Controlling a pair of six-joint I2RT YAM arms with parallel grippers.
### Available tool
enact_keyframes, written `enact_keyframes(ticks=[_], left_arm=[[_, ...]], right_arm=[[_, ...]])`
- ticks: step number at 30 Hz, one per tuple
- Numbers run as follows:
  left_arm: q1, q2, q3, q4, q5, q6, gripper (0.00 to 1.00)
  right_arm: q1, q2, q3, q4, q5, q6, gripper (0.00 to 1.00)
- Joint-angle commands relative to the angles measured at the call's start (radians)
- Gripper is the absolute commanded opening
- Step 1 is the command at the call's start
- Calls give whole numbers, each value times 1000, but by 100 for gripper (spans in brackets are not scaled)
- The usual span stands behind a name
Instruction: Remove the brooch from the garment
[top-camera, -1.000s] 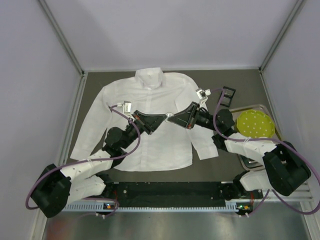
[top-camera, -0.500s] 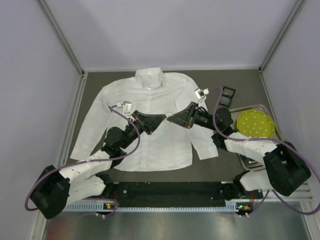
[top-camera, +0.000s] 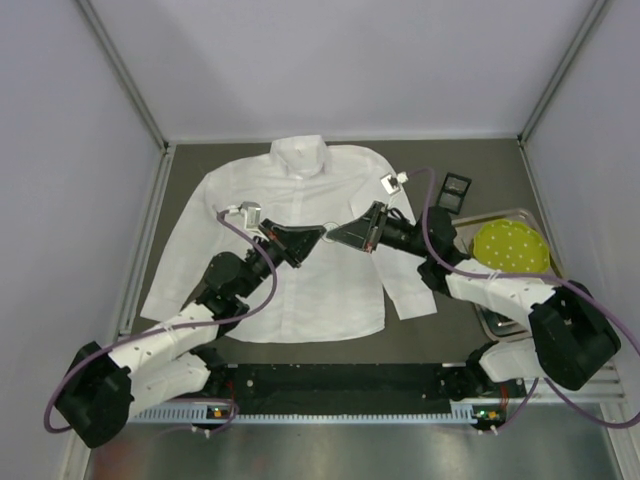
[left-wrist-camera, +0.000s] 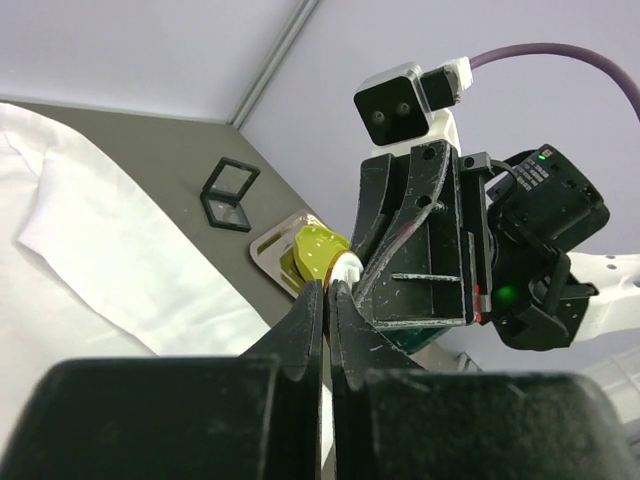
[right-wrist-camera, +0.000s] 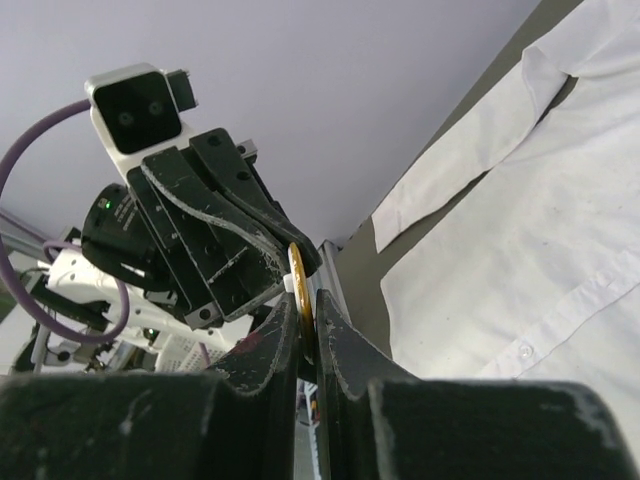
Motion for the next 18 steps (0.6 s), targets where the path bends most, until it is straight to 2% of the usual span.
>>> enact_keyframes(ticks=[1, 11, 16, 18], left_arm=[[-25, -51, 20, 51, 84, 21, 0], [-28, -89, -12, 58, 47, 58, 0], [-28, -141, -27, -2, -36, 58, 0], [-26, -153, -30, -10, -53, 44, 0]], right_arm=[[30, 6, 8, -60, 160, 41, 0], [119, -38, -75, 9, 489, 130, 0], [127, -35, -121, 204, 510, 58, 0], [125, -32, -106, 193, 492, -10, 0]])
